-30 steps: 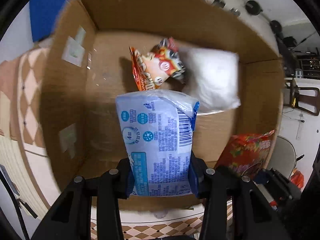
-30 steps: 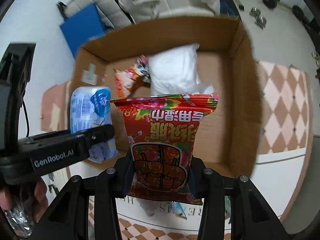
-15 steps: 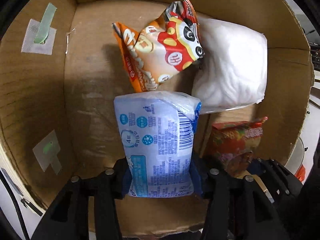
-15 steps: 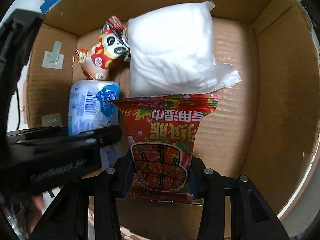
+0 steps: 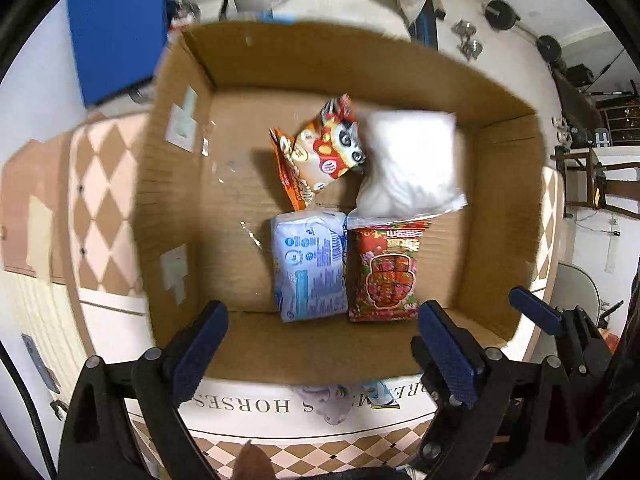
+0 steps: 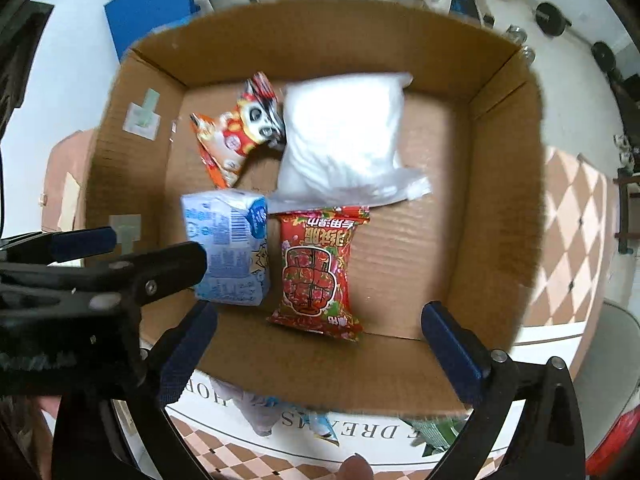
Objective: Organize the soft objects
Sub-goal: 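Lower both packs into the box beside the cotton pack and release, then grasp the lilac sock with left gripper while right grasps green snack bag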
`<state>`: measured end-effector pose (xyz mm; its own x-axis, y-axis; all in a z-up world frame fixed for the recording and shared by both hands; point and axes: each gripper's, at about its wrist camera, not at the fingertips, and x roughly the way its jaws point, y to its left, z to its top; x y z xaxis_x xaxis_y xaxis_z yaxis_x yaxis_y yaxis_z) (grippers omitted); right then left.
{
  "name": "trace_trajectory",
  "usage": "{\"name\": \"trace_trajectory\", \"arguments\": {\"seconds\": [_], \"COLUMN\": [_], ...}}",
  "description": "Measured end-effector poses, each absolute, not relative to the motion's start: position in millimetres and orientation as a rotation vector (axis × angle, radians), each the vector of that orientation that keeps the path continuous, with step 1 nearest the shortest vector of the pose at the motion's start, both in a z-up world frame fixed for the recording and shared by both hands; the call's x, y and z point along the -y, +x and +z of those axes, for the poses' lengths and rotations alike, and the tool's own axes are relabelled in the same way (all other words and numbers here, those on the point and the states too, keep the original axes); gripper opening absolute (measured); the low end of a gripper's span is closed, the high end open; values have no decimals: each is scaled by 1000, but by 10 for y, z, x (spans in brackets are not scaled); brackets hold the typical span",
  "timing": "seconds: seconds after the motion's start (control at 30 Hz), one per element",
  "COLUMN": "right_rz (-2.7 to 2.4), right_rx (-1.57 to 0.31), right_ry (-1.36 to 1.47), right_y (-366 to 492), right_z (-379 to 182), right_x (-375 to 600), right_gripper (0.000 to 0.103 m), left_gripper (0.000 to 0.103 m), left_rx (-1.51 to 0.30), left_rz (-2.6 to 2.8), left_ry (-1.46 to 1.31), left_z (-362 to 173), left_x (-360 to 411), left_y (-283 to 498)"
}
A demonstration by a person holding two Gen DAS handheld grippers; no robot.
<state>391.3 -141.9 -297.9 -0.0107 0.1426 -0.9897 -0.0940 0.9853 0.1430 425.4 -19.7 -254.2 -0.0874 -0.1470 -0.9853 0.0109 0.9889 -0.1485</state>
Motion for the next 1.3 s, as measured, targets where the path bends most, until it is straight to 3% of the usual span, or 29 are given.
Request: {"name": "trace_trajectory", "arguments": {"seconds": [0.23,0.43,0.5,0.67,0.73,0.8,0.9,0.97,1.03,1.13,1.3], "right_rz": [187,111,95,111,133,163,157,141,120,54,60], "right_rx": [-1410,-1446,-1505,-1611,-1641,-1678,-1726,-1760,-1801,-1832,-1858], "right_ry": [-37,-178,-213,-260,-293,-319,-316,-249,-130,-5,187], "right_y": [3444,2782,2653,2553,2560,2583,2620,2629,2606,2470,2140], "right_z": [-2477,-2721,-2962,-3517,-3697,-3911,-4109,-4178,-4222,-4258,-4284], "right_x": [1783,2334,2471,2597,2573,2521,2525,2577,2662,2787,2863], "right_gripper": [103,103,103,103,103,103,102,81,45,39,38], "left_gripper": [97,95,85,77,68,47,47,47,47,47,49], "left_rx": [-1438,-1671,-1718,-1769,-1787,-1799,-1793,-1788,-1802,-1808,-1847], "left_rz": [-10,-50,-48,-40,-38,-40,-37,-31,-33,-31,-14], "left_ry": [-20,-125,-126,-63,-69,-68,-23,11,31,67,53], "left_z": [-2166,-3115,-3405,-3924,-4048,-4125,-4121,-4105,-4101,-4104,-4252], "left_x": [147,200,262,442,464,467,428,351,259,157,46], "left_y": [3399,2747,2681,2680,2691,2688,2644,2563,2443,2281,2213]}}
